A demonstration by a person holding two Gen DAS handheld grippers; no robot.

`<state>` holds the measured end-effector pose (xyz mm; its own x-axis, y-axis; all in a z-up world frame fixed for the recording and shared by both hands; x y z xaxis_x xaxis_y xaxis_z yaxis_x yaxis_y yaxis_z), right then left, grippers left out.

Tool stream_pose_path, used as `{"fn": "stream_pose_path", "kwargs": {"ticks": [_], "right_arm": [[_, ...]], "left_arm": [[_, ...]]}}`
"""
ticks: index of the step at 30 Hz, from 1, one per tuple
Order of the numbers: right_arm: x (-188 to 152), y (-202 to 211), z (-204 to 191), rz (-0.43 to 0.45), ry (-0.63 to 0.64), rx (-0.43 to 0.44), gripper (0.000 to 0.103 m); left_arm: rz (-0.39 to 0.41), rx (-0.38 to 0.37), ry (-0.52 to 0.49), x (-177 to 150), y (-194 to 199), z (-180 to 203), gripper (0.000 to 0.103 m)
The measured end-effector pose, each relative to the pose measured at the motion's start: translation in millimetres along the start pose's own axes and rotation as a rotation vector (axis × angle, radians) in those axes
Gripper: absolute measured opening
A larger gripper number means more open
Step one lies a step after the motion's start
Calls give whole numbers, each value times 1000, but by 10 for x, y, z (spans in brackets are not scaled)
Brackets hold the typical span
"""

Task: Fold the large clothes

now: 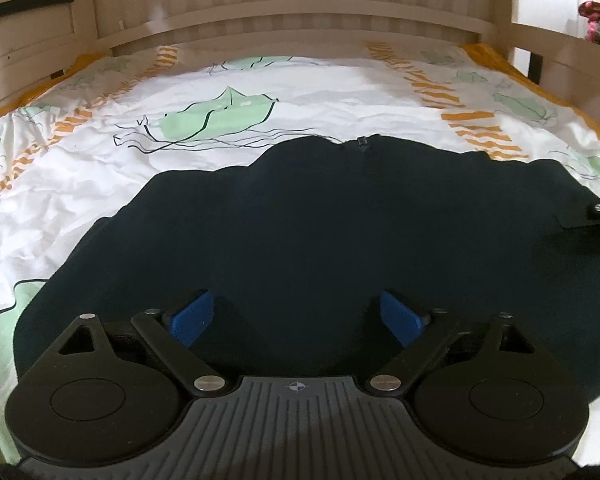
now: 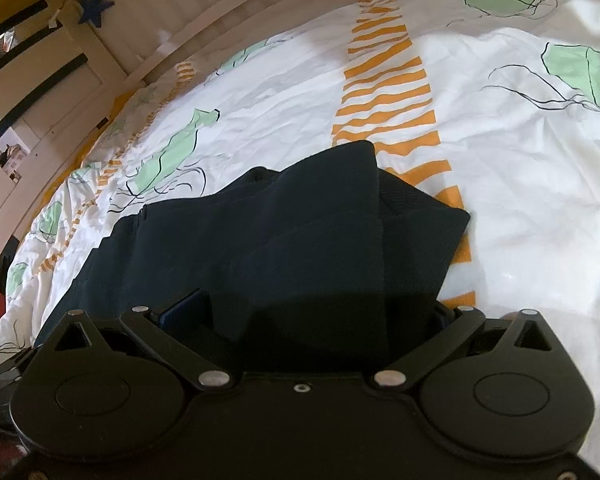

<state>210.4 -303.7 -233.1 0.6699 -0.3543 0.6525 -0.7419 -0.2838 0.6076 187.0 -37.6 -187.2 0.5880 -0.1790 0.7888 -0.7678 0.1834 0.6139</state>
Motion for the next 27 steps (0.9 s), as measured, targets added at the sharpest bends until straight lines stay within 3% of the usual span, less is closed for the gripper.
{"fn": "stream_pose_path", "kwargs": {"ticks": [5, 14, 21, 22, 24, 27], "right_arm": [[-76, 90, -16, -65, -17, 14, 103], [-277, 284, -10, -192, -240, 115, 103], [-313, 215, -124, -227, -152, 56, 101], [-316, 213, -126, -224, -148, 47, 99], [-316, 232, -111, -217, -156, 33, 84], [-305, 269, -91, -199, -211, 82, 54]], "left_arm": [[-3, 1, 6, -9, 3, 10, 93], [3, 2, 12, -33, 19, 10, 93], [5, 0, 13, -45, 26, 7, 93], [6, 0, 13, -40, 24, 7, 93], [7, -2, 13, -32, 24, 8, 93], [3, -14, 15, -4, 47, -1, 91]]}}
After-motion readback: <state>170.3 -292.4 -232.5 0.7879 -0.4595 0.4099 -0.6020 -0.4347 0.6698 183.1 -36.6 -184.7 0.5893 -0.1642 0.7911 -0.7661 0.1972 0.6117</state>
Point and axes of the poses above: each gripper's, at about its wrist camera, not at the fingertips, and y roughly against the way its jaws point, z to its right, x to its top, the point moved 8 cm from there along -y, roughly the way its jaws point
